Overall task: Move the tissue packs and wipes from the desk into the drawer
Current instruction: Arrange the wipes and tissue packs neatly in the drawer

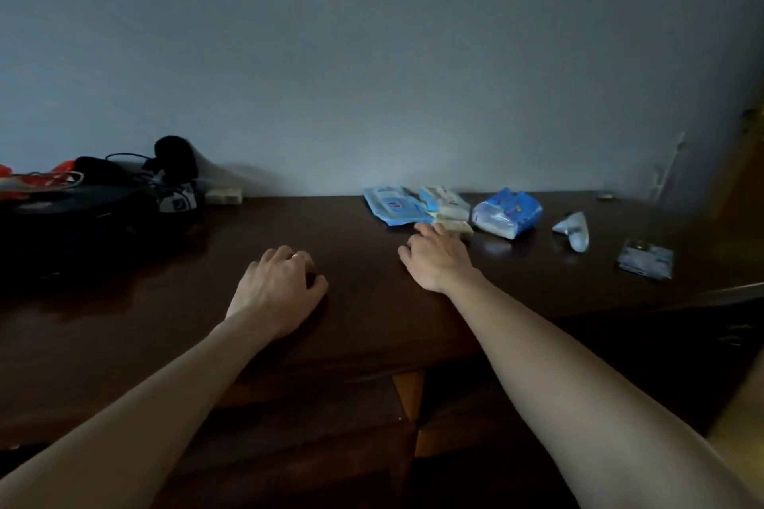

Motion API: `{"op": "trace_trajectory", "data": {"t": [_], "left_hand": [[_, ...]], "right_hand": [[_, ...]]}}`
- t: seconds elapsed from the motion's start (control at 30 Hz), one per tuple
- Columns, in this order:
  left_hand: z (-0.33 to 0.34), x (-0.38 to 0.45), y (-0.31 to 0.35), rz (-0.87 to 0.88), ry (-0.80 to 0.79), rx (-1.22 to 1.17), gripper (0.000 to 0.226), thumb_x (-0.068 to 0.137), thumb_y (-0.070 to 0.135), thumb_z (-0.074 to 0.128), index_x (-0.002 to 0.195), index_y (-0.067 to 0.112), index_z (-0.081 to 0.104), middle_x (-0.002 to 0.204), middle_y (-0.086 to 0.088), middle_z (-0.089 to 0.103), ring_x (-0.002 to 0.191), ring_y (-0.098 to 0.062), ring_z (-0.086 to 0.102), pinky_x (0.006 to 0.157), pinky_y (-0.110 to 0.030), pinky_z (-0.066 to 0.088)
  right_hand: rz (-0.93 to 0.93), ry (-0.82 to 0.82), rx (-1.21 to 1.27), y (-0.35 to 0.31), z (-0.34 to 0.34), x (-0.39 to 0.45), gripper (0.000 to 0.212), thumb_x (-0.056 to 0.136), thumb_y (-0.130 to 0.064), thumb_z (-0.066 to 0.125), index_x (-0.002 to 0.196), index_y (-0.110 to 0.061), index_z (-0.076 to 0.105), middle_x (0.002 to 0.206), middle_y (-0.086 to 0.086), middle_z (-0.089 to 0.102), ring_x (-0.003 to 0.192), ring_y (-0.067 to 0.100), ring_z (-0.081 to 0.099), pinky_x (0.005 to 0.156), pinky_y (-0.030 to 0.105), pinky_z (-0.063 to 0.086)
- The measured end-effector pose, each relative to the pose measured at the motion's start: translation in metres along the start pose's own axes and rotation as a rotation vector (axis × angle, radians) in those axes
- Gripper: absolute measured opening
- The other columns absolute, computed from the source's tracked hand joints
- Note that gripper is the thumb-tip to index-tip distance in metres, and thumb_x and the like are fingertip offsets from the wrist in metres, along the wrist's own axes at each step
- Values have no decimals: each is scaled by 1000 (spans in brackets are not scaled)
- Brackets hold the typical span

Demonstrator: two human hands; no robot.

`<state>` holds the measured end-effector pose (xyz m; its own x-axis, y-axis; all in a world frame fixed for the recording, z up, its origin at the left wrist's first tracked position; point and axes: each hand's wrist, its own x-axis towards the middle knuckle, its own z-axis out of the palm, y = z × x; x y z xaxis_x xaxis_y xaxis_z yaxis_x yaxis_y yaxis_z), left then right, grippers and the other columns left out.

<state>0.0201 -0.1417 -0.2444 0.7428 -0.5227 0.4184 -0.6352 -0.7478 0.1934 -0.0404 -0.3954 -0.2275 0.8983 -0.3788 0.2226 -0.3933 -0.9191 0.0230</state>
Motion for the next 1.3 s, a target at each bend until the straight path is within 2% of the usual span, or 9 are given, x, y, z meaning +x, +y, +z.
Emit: {"op": "trace_trajectory", "data": {"t": [0.17,0.27,0.37,0.5,0.63,0.73,0.87,1.1,1.3], "left_hand": [[1,-2,1,23,35,-12,40,94,55,46,115,25,63,118,1,59,113,-19,52,95,-37,43],[2,-1,-1,17,62,-13,40,94,54,48,114,24,64,117,0,59,113,-20,52,94,-38,43],[5,1,-2,9,65,-24,44,93,53,49,122,23,58,123,-2,57,115,-22,52,96,-39,43],[6,6,-7,21,136,-42,87,83,54,62,154,25,21,154,-6,33,141,-27,32,112,-45,30],[9,16,-5,177,116,16,100,80,73,56,158,37,5,167,0,6,153,-23,-1,123,-47,6],[12,25,4,148,-152,-50,82,78,85,41,149,42,36,157,5,37,142,-20,34,115,-42,31],[11,25,8,149,-112,11,62,89,75,39,140,41,49,140,6,53,121,-18,53,94,-39,48],[4,31,26,300,-43,437,48,99,25,55,144,24,41,122,-5,59,98,-26,66,68,-35,55],[-4,11,34,245,69,448,40,100,13,48,140,20,43,114,-1,67,92,-23,69,63,-32,50]], "right_hand": [[54,-163,-56,-13,15,66,61,106,-45,19,156,-13,36,171,-1,2,156,26,-6,126,48,2],[87,-184,-65,-13,24,87,66,106,-48,14,160,-14,26,171,-2,2,156,22,-9,125,47,-7],[46,-96,25,-14,22,80,59,105,-43,21,149,-14,48,164,5,31,152,26,21,124,47,9],[-174,38,451,-32,9,31,33,93,-45,52,111,-31,77,128,-5,70,121,21,61,96,35,45],[-283,373,839,-28,-12,-5,29,78,-42,52,62,-33,75,98,-23,75,107,-1,64,94,28,45],[6,393,710,8,-18,-2,21,80,-42,53,70,-31,69,125,-18,68,122,6,57,91,30,42],[220,-15,245,59,5,11,59,94,-56,48,149,-36,42,162,0,30,147,29,32,112,50,36],[250,146,-52,36,9,13,29,103,-22,50,131,-17,55,124,15,65,106,33,67,68,38,44],[136,225,-8,23,-8,-42,15,99,-9,53,114,-13,56,103,11,74,95,32,71,64,36,41]]}}
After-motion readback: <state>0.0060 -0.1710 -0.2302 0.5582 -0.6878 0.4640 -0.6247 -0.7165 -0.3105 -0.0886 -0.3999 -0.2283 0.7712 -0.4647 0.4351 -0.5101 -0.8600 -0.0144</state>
